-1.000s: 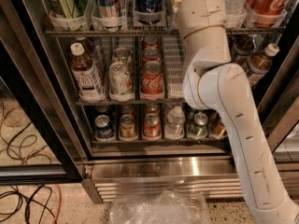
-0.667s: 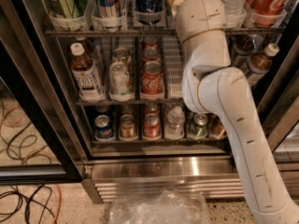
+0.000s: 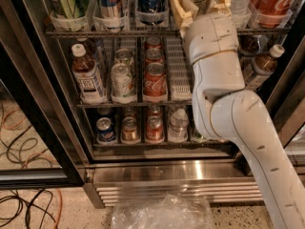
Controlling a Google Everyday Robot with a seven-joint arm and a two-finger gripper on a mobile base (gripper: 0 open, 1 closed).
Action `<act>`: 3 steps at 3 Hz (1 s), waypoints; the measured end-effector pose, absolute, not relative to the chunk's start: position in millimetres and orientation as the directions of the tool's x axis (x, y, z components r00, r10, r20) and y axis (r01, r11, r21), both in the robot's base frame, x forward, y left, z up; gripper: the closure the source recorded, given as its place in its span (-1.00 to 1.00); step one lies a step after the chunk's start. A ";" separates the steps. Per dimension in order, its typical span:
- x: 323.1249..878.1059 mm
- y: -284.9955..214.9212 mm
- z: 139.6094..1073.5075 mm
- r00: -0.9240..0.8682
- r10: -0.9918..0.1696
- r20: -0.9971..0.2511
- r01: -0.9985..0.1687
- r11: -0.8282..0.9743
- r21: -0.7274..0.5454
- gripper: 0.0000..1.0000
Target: Pick 7up can from top shelf of fridge
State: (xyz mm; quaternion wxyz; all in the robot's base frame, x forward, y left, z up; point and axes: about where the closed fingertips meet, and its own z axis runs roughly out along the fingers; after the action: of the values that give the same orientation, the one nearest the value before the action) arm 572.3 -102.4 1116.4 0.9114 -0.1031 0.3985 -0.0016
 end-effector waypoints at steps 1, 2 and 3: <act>552.3 -103.4 1095.6 0.639 -0.101 -0.763 -0.100 0.972 -0.212 1.00; 528.1 -102.3 1075.6 0.585 -0.088 -0.807 -0.176 0.957 -0.231 1.00; 513.8 -101.1 1063.5 0.534 -0.038 -0.844 -0.267 0.940 -0.212 1.00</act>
Offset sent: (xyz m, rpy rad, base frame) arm -0.0783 -0.0024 -0.0711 -0.0841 0.2580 0.1761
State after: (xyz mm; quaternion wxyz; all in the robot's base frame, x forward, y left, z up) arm 513.8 -101.1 1063.5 0.8612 -0.1598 0.4778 0.0666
